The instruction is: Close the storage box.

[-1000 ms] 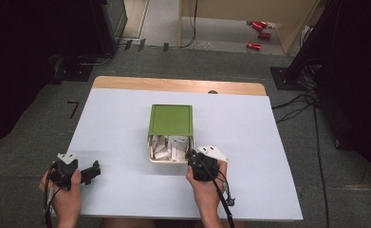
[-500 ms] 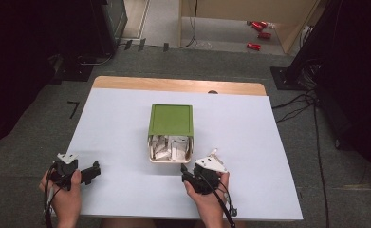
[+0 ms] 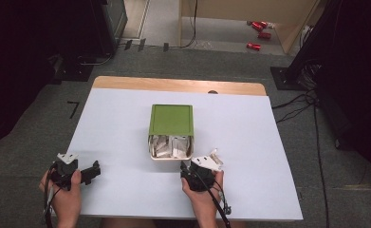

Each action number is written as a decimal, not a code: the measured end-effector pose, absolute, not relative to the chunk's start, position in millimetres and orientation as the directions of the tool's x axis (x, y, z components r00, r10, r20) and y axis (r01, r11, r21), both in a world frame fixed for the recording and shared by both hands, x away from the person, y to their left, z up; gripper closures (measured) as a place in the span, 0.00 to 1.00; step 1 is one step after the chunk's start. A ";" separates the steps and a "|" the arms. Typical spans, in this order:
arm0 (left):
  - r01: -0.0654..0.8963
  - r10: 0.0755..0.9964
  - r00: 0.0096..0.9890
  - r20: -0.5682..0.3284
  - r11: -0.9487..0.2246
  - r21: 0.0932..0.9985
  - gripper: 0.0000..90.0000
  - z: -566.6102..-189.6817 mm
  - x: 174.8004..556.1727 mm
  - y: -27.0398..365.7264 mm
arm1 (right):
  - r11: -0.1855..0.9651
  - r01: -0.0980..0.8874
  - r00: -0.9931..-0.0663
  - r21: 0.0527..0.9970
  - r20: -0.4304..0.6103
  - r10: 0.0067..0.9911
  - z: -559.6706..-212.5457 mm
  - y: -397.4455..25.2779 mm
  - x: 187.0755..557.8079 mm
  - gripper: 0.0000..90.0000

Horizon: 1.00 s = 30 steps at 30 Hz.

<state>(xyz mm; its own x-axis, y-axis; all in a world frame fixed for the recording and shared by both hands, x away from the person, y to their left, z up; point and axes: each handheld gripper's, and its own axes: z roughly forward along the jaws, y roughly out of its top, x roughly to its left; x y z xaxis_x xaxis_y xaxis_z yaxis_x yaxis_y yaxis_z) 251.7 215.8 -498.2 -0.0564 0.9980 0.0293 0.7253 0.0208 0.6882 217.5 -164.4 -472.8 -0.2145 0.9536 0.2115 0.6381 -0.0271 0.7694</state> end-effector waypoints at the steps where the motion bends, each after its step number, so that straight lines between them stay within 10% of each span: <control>1: 0.725 0.998 -0.056 0.029 0.021 0.688 0.00 -498.2 251.7 215.8 | -0.027 0.636 -0.211 0.771 0.208 0.955 -472.8 -163.6 218.3 0.69; 16: 0.725 0.998 -0.056 0.029 0.021 0.689 0.00 -498.2 251.7 215.8 | -0.052 0.629 -0.157 0.775 0.193 0.969 -472.8 -153.7 228.2 0.65; 30: 0.725 0.998 -0.057 0.029 0.021 0.689 0.00 -498.2 251.7 215.8 | 0.002 0.603 -0.277 0.798 0.207 0.938 -451.3 -182.9 222.1 0.26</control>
<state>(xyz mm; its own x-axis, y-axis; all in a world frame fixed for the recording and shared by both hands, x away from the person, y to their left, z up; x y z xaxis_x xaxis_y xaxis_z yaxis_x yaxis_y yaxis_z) 251.7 215.8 -498.2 -0.0566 0.9980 0.0290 0.7248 0.0211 0.6886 222.1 -182.9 -451.3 -0.2766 0.9384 0.2072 0.6030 0.0016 0.7978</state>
